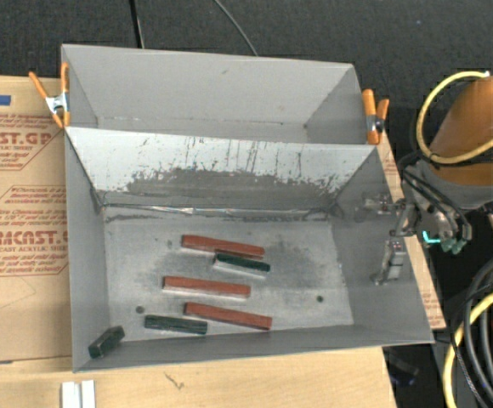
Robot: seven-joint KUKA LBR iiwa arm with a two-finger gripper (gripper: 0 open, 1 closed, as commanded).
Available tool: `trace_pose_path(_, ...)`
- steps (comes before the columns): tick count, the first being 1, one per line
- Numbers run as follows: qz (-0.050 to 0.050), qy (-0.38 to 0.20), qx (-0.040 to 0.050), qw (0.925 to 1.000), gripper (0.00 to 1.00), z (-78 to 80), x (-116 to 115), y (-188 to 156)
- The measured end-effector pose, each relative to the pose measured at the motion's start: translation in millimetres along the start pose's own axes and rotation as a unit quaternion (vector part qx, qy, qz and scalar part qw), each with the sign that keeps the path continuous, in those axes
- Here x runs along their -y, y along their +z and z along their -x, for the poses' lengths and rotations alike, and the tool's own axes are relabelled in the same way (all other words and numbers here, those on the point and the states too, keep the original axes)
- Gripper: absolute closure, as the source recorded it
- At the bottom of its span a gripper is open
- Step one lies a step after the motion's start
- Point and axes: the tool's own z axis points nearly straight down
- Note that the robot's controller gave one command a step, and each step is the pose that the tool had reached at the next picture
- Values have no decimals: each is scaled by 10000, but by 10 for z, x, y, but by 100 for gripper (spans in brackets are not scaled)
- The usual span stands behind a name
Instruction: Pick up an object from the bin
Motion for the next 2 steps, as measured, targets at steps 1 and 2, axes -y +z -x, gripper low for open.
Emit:
trace_pose_path(1,-8,-10,35,10000,100,18,-9,-34)
trace_pose_path(2,-8,-10,35,10000,100,19,-9,-34)
